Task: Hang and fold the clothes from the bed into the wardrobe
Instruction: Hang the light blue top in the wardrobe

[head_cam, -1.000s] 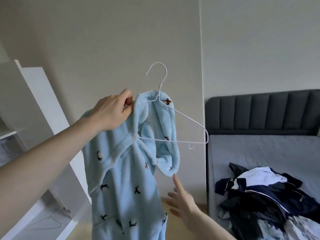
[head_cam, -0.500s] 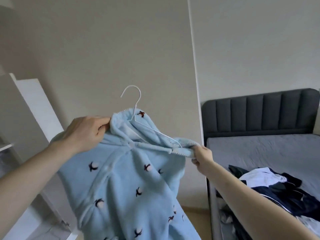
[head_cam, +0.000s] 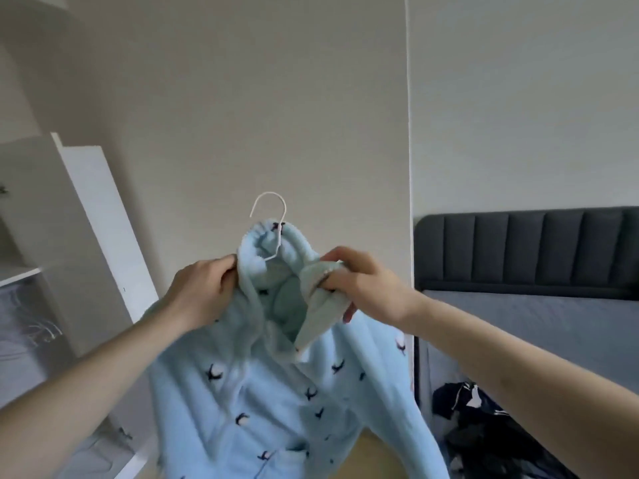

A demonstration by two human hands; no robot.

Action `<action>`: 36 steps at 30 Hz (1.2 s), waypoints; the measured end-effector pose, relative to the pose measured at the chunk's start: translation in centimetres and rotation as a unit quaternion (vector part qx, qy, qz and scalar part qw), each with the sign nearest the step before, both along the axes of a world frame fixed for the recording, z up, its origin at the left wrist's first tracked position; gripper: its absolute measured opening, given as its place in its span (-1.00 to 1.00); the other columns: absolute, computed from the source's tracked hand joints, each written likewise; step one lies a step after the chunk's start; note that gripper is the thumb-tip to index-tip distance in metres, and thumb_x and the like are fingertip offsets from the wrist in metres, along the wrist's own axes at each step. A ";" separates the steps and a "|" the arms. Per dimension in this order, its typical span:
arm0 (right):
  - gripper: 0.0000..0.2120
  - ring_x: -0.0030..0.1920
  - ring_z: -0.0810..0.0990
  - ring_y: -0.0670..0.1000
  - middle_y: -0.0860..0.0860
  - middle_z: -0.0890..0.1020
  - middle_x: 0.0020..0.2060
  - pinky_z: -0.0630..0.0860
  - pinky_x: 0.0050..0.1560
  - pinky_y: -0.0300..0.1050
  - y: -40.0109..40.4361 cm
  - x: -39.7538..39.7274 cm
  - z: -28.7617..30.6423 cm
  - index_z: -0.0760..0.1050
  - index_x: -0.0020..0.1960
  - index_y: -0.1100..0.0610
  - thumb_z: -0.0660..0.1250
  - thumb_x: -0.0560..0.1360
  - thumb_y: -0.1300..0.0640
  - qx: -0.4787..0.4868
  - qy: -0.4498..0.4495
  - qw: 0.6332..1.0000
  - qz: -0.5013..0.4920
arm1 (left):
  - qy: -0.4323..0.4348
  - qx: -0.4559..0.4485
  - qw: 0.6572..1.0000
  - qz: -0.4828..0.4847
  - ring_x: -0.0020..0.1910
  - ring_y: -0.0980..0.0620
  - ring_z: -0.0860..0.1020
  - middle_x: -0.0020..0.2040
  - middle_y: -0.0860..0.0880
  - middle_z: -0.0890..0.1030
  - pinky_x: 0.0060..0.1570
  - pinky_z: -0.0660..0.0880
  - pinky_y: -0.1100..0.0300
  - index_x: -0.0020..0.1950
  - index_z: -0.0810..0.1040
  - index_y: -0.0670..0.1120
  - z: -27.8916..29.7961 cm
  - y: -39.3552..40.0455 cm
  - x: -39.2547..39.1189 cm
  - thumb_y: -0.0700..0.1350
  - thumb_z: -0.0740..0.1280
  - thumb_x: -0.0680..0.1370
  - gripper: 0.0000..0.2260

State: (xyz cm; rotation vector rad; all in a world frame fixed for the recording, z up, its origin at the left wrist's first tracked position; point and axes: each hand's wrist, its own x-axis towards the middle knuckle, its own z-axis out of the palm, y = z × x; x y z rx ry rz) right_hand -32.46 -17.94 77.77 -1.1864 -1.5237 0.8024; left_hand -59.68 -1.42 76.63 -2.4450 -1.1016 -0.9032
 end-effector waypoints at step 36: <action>-0.87 -0.34 0.50 -0.02 -0.08 0.56 -0.39 0.50 -0.25 -0.02 17.0 -10.4 -11.0 0.46 -0.19 0.04 0.36 0.51 0.07 0.102 -0.259 0.958 0.070 | -0.164 -0.350 0.912 0.134 0.04 0.10 0.62 0.06 0.13 0.65 0.06 0.60 0.03 0.16 0.49 0.11 -7.6 -3.2 -6.4 0.31 0.50 0.34 -0.49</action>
